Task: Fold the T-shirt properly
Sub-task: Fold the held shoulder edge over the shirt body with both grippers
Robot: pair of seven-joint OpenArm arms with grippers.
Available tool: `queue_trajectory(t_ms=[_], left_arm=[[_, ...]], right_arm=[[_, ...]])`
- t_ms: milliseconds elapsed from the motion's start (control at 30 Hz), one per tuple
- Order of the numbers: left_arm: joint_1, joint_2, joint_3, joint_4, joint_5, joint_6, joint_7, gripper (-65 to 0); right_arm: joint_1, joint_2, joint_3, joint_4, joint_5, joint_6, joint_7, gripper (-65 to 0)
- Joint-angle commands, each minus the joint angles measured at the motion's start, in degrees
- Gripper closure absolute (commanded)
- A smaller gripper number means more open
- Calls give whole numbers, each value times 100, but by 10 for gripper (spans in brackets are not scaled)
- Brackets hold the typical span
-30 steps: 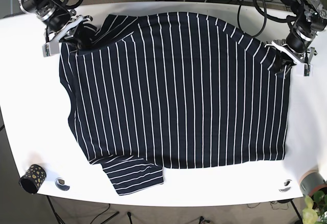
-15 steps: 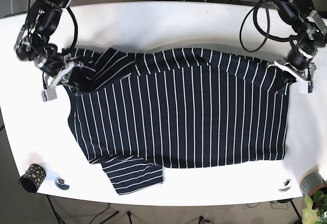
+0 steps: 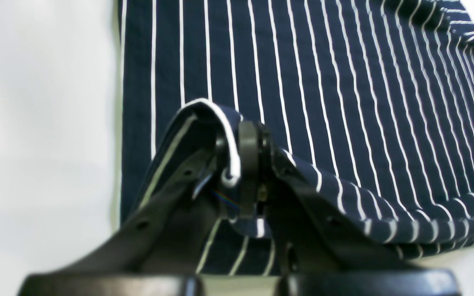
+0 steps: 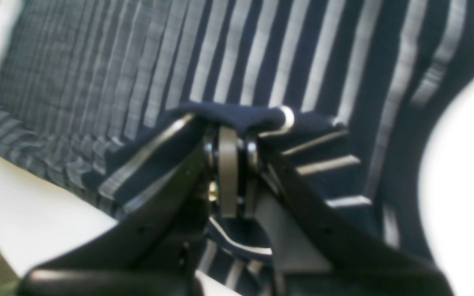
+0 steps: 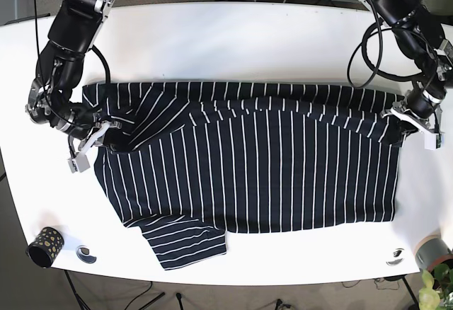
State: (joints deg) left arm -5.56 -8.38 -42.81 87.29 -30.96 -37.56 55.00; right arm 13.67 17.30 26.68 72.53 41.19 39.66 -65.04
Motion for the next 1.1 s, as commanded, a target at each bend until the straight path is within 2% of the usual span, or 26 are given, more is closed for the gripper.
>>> queue_trajectory(t_ms=[0,133,267,567,667,733,800,933,1000,1067], left_arm=[[-178,-186,-14,-118,-117,-20,-142,-1],[-222,-353,-14,-337,-126,-20,-142,-1],[-318,-502,-14,-540,-126,-20,-151,-3],[-556,-608,4,-1076,-126,-20,-160,-4],[-696,-617,30,-1102,-117,-20,-327,-13],[-714,-617,30,-1102,-117,-20,-327,-56],[-723,-626,30,-1102,-117,-20,-327,-168],[-714,-626,30,-1102,-117,-20,-327,-461],[-688,-626,30,-1085,-117,-20,-327,-528],[-670,-696,30,-1076,-117,-20,-327,-526]], right_arm=[[246,85,27,83,-176,34,161,0],[299,85,27,74,-545,34,416,0],[299,112,27,74,-686,34,627,0],[299,85,27,74,-1126,34,952,0],[413,85,18,74,-1354,34,969,-13],[466,85,18,74,-1495,34,969,-57],[510,112,18,101,-1697,34,969,-168],[624,129,18,127,-2040,34,969,-442],[624,156,36,224,-2163,34,969,-530],[563,279,44,505,-2224,34,961,-571]])
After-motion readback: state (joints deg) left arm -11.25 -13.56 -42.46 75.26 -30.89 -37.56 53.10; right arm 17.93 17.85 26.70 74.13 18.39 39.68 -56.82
